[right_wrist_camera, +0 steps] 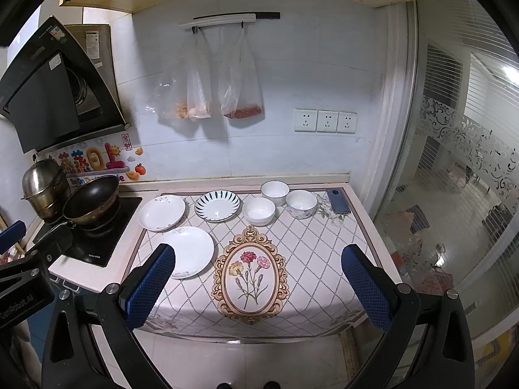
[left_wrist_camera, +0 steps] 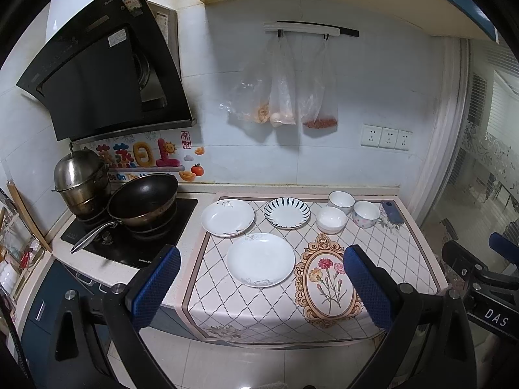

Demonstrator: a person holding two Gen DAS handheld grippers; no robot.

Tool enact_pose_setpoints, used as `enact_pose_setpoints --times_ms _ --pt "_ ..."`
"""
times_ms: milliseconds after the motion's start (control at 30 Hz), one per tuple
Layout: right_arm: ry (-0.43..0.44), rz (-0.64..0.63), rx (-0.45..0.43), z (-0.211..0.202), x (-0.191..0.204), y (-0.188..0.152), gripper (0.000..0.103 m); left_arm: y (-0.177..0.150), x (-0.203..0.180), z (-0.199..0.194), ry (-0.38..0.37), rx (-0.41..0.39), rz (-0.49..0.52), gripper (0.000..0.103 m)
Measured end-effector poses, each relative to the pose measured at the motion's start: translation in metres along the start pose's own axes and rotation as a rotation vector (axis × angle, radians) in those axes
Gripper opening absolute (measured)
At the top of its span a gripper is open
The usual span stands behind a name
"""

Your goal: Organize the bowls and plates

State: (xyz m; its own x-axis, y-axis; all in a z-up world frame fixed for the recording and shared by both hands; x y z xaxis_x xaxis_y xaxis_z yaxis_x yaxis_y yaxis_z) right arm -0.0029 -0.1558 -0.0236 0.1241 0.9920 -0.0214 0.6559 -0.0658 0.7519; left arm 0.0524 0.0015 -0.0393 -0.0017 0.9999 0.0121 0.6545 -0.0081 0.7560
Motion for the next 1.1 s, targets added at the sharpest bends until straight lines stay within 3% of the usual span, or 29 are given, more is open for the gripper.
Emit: enact_pose_setpoints --times_ms 167,300,533,867,1000,1100 --pt "0.06 0.014 0.012 0.02 0.009 -0.002 0.103 0.005 0.021 0.03 0.021 0.011 -0.028 0.103" --pt "0.146 0.041 0.092 0.069 0.023 -0.006 0.103 0.006 0.053 0.079 0.089 0.06 -0.039 0.103" --pt "0.213 0.061 0.263 0.198 0.044 -0.019 0.103 -0.01 0.102 0.205 0.149 0.27 -0.08 0.103" --pt "0.366 0.073 0.518 0.409 0.07 -0.037 0.102 -0.052 0.109 0.375 0.045 0.594 -0.14 0.102" --pt "0.421 0.073 0.634 0.484 0.085 -0.049 0.099 -0.074 0.108 0.431 0.001 0.718 -0.187 0.095" --pt "0.488 0.096 0.713 0.528 0.097 -0.06 0.09 -0.089 0.105 0.465 -0.012 0.801 -0.17 0.081"
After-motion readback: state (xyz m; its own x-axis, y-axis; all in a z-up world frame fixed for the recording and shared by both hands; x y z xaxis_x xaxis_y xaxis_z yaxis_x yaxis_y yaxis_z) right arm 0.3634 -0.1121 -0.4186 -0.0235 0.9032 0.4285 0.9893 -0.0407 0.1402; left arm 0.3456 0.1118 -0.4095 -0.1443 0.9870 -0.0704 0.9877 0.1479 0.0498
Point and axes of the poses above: each gripper's, at about its wrist camera, not at the fingertips, and z roughly the way its jaws point, x to its left, y to its top, the point moved 7 cm from there along z, roughly the way its jaws point, and after that the axes turned 6 degrees about x, right-handed, at the moved point
